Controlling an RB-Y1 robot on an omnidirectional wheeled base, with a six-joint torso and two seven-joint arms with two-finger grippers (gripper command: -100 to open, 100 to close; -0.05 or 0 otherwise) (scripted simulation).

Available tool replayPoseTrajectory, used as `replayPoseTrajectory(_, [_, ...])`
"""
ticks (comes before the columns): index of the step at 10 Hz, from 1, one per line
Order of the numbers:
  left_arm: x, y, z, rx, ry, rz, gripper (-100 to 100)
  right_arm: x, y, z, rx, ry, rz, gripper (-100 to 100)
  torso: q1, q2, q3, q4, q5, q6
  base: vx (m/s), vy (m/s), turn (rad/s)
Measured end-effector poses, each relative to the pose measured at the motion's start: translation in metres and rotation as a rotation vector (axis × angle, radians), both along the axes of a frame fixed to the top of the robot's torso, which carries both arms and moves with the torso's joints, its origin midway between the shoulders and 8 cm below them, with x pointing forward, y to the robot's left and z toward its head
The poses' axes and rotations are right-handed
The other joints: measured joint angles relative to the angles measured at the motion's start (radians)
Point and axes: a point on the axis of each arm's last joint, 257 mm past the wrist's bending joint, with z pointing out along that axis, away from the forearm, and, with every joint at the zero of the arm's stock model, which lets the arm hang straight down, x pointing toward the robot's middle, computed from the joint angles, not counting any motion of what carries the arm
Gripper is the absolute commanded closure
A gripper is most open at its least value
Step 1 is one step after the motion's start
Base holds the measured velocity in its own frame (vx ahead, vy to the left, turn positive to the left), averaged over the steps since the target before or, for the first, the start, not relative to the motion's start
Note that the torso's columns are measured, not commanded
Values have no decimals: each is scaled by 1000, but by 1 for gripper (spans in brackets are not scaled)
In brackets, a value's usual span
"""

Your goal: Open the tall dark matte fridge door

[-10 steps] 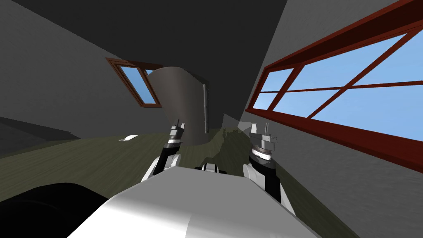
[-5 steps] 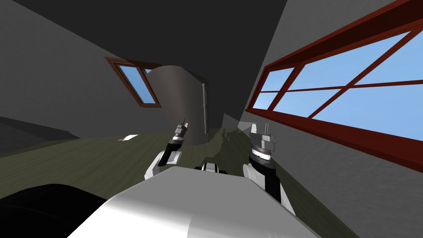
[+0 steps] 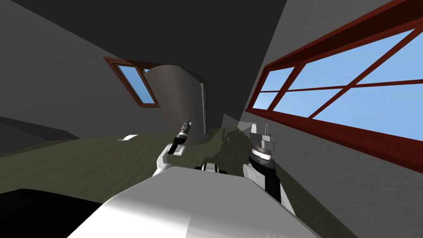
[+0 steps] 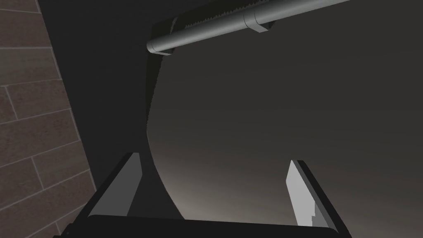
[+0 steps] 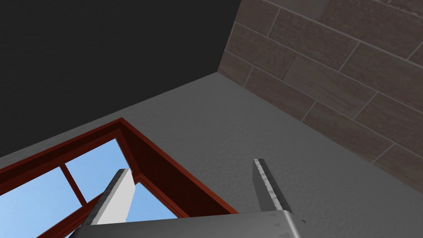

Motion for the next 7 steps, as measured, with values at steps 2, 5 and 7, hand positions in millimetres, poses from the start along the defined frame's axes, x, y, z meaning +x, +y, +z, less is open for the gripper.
replayPoseTrajectory(2, [16, -4, 1, 15, 11, -2, -100, 0, 0, 0, 0, 0, 0, 0, 0, 1, 0, 0, 0, 0, 14, -27, 4])
replayPoseTrajectory(5, [43, -11, -4, 43, 46, 2, -100, 0, 0, 0, 0, 0, 0, 0, 0, 0, 0, 0, 0, 0, 12, -26, 3])
replayPoseTrajectory(7, [60, -13, -7, 58, 63, 4, -100, 0, 0, 0, 0, 0, 0, 0, 0, 0, 0, 0, 0, 0, 7, -21, 3])
